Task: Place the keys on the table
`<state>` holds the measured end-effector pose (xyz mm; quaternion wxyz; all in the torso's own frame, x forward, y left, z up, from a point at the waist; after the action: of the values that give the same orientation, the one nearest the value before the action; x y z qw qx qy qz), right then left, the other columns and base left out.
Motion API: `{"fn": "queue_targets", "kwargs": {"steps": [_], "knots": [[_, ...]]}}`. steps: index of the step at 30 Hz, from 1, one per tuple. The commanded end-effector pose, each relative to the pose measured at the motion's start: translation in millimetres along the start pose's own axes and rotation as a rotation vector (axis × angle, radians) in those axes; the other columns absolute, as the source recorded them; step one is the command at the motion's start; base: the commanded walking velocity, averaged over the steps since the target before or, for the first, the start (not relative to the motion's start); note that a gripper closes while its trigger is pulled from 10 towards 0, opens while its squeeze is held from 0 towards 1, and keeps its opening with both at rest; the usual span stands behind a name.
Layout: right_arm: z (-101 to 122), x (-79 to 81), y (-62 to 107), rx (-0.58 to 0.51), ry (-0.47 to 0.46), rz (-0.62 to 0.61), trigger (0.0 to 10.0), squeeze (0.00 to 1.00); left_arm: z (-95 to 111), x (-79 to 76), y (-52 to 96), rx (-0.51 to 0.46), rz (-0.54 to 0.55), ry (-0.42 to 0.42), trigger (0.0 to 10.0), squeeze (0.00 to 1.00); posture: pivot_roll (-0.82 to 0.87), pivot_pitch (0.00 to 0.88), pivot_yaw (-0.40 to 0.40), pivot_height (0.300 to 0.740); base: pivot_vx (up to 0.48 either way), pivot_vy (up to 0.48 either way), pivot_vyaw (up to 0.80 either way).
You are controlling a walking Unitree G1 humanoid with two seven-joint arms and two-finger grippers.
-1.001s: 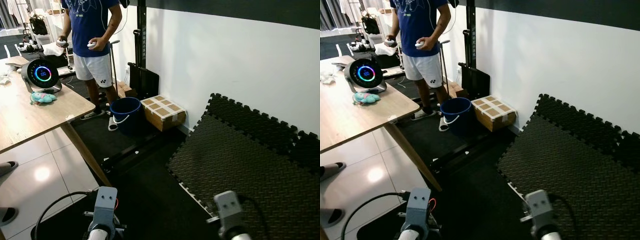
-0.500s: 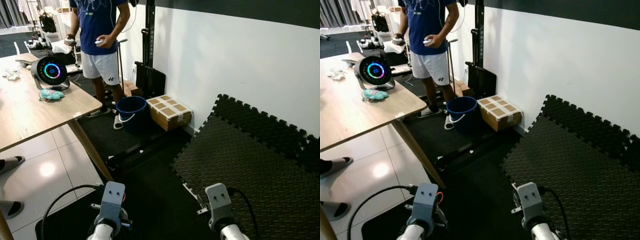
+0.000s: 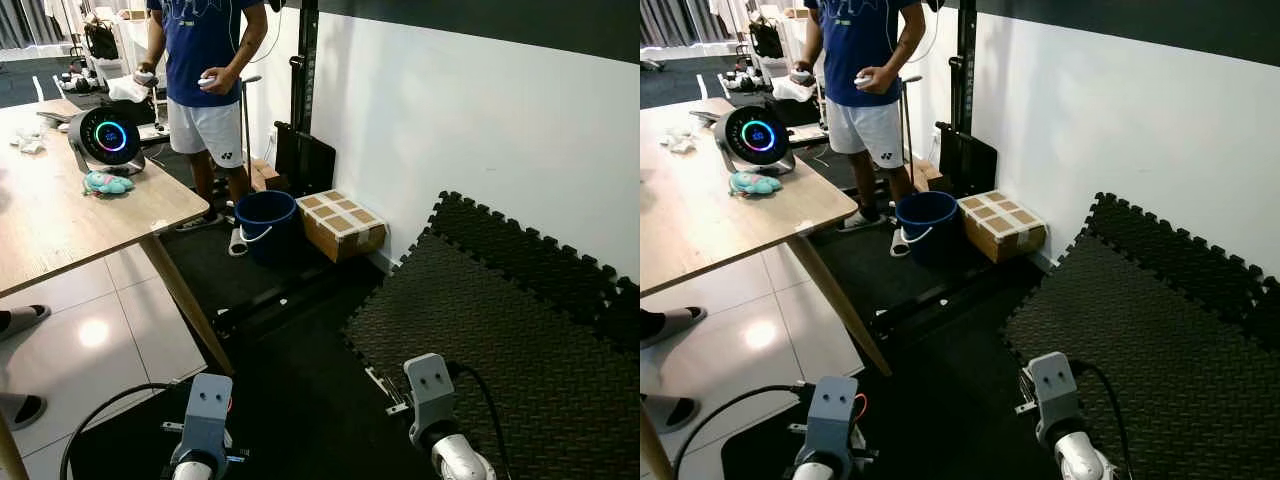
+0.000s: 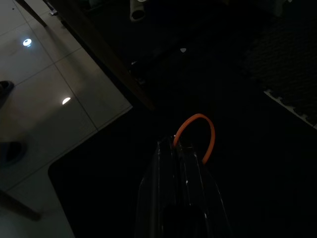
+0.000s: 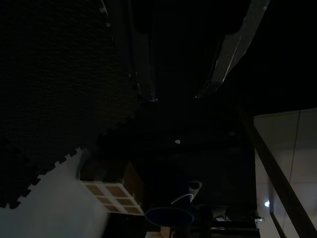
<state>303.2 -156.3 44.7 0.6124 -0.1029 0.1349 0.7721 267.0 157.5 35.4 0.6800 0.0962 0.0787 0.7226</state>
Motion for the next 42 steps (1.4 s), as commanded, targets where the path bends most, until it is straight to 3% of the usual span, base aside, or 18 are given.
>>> {"fn": "queue_targets", "kwargs": {"steps": [1, 6, 42], "knots": [[-8.9, -0.3, 5.5, 0.030, -0.005, 0.000, 10.0, 0.00, 0.2, -0.1, 0.3, -0.003, -0.009, -0.030, 10.0, 0.00, 0.13, 0.097, -0.041, 0.740, 0.000, 0.000, 0.00], [-9.4, 0.2, 6.5, 0.029, -0.004, -0.001, 10.0, 0.00, 1.1, 0.6, -0.4, -0.008, -0.008, -0.037, 10.0, 0.00, 0.13, 0.097, -0.036, 0.740, 0.000, 0.000, 0.00], [-11.9, 1.4, 7.8, 0.038, 0.003, 0.003, 10.0, 0.00, 2.7, 2.0, -2.9, -0.011, -0.003, -0.035, 10.0, 0.00, 0.12, 0.096, -0.029, 0.740, 0.359, 0.000, 0.00]]}}
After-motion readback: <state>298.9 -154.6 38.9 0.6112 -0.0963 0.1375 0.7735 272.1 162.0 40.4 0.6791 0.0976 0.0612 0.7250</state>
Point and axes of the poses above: a point about 5 cm out from each wrist's last joint towards the gripper, its own y axis pointing back from the gripper into the wrist, its own z axis along the axis of the wrist's last joint, x = y × z, the point moved 1 cm from there along -y, pointing out of the wrist towards the gripper, and after that the axes turned 8 degrees about y, right-handed, at the moved point
